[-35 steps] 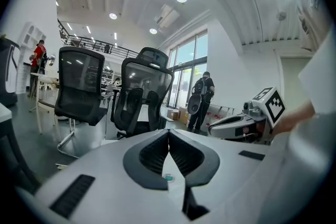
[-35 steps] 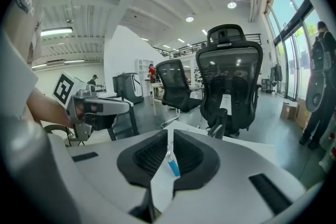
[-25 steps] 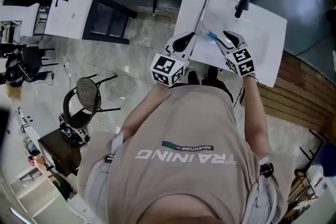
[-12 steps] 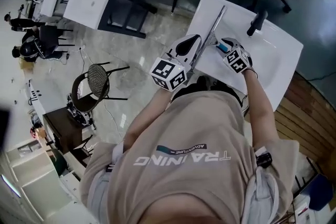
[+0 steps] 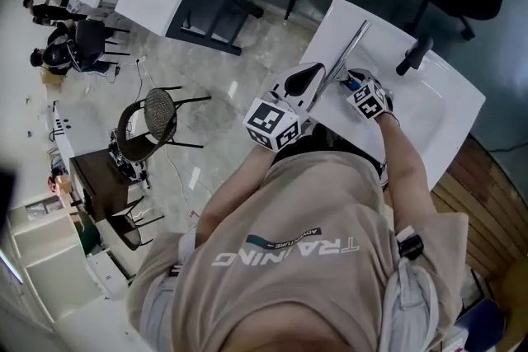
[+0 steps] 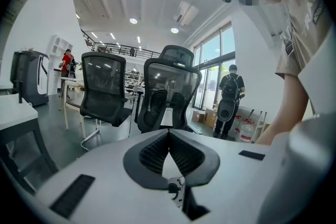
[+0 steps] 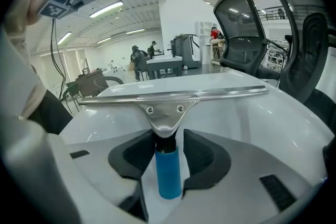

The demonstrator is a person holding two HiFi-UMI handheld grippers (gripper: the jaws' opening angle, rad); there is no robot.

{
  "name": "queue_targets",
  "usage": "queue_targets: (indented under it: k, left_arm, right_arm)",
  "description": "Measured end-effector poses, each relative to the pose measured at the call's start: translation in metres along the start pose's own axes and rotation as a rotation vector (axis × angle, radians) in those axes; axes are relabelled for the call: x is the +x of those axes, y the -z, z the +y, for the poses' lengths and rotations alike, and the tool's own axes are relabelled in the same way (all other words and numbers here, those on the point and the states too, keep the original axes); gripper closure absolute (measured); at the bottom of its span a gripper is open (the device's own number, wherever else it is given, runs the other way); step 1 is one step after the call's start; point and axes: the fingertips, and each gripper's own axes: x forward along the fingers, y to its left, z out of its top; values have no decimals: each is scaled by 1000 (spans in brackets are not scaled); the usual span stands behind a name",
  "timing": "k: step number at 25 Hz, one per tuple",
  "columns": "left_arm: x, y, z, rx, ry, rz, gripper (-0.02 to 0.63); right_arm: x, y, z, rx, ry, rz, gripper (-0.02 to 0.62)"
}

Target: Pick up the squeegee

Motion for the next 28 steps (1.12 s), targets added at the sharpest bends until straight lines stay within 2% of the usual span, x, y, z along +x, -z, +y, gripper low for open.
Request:
queue_targets:
  k: [3, 7, 12, 17, 20, 28]
  left_arm:
    - [8, 3, 0, -26, 3, -3, 594]
    - [3, 7, -3, -17, 9, 23, 594]
    - [-17, 10, 15, -11, -63, 44, 594]
    - [-17, 9, 13, -5, -69, 36, 593]
    - [-13, 4, 10, -1, -52, 26, 594]
    - [-20, -5, 8, 15, -48, 0, 593]
  right_arm:
    - [12, 1, 1, -24, -11, -9, 427]
    - [18, 2, 1, -26, -6, -33, 428]
    - [22, -3, 2, -51, -27, -109, 428]
    - [21, 3, 4, 25, -72, -148, 466]
    - [21, 2, 6, 23, -77, -135, 493]
    - [14, -3, 13, -41, -68, -68, 503]
